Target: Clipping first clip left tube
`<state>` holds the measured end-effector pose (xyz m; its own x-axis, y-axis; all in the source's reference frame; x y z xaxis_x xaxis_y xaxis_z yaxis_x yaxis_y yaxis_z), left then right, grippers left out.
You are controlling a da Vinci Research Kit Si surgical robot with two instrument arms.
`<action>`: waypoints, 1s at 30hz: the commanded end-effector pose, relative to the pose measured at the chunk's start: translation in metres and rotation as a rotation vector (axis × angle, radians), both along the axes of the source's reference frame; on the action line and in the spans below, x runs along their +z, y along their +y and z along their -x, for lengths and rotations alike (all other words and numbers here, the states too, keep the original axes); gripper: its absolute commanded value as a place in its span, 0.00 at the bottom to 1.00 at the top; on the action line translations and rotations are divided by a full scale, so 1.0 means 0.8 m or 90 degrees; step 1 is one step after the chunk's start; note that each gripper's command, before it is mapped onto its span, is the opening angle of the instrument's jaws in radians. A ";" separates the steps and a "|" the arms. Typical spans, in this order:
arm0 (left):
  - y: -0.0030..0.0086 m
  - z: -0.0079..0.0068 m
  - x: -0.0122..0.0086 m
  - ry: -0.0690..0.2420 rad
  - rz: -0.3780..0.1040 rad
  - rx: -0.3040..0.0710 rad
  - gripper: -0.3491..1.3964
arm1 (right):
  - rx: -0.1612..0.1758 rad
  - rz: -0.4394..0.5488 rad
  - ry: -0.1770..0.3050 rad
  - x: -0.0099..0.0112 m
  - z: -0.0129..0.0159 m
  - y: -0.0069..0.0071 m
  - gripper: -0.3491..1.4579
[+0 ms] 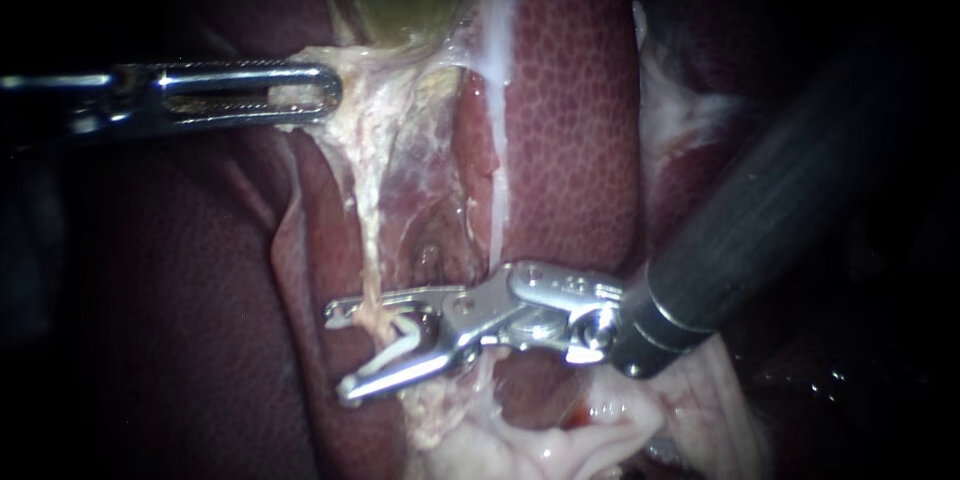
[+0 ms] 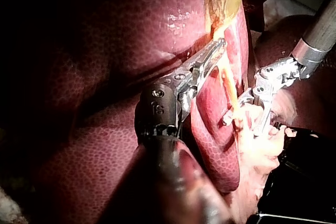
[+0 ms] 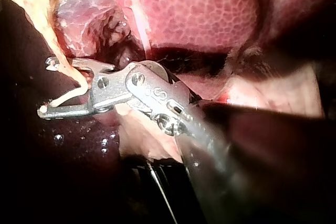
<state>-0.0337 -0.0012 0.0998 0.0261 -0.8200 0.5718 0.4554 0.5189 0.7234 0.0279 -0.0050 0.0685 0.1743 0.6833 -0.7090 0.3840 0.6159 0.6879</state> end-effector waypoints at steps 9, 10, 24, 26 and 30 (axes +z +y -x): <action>0.0000 0.0000 -0.0001 0.000 0.000 0.000 0.00 | 0.017 0.002 -0.012 0.0015 0.0003 0.0010 0.50; 0.0000 0.0000 -0.0001 0.000 0.000 0.000 0.00 | 0.018 -0.001 -0.014 0.0017 0.0004 0.0010 0.48; -0.0001 -0.0001 -0.0001 0.000 0.000 0.000 0.00 | -0.006 -0.026 -0.021 0.0019 0.0022 0.0015 0.00; -0.0001 -0.0001 -0.0001 0.000 0.000 0.000 0.00 | -0.006 -0.026 -0.021 0.0019 0.0022 0.0016 0.00; -0.0001 -0.0002 -0.0001 0.000 0.000 0.000 0.00 | -0.006 -0.026 -0.021 0.0020 0.0023 0.0016 0.00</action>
<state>-0.0336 -0.0012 0.0997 0.0262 -0.8202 0.5715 0.4559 0.5186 0.7233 0.0260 -0.0037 0.0701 0.2042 0.7096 -0.6744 0.3660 0.5836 0.7249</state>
